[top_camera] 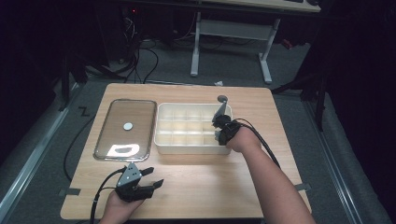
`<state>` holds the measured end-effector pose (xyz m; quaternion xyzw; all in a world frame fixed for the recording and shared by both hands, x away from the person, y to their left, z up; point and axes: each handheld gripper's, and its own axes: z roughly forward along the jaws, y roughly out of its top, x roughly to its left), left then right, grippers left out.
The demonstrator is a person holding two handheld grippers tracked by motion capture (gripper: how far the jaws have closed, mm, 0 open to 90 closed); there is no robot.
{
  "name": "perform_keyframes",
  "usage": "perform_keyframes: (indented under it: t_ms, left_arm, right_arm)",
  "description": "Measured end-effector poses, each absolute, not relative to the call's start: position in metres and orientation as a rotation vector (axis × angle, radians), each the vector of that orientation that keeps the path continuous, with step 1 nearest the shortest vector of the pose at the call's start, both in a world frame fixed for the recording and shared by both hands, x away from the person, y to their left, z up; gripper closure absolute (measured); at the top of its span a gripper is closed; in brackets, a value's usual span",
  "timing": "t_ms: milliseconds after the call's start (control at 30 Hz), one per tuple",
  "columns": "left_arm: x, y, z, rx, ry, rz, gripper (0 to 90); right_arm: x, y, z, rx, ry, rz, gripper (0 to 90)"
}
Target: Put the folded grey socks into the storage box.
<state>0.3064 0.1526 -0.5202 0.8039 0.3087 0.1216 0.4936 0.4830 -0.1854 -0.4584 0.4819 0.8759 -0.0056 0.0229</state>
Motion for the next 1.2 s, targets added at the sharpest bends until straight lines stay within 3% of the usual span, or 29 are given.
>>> perform_keyframes:
  t_ms: [600, 1200]
  left_arm:
    - [0.306, 0.15, -0.522, 1.97, 0.742, 0.272, 38.6]
    - [0.307, 0.15, -0.522, 1.975, 0.745, 0.266, 38.5]
  right_arm:
    - [0.483, -0.187, -0.468, 1.516, 2.711, -0.02, 71.5]
    - [0.483, -0.192, -0.449, 1.593, 2.689, 0.038, 57.5]
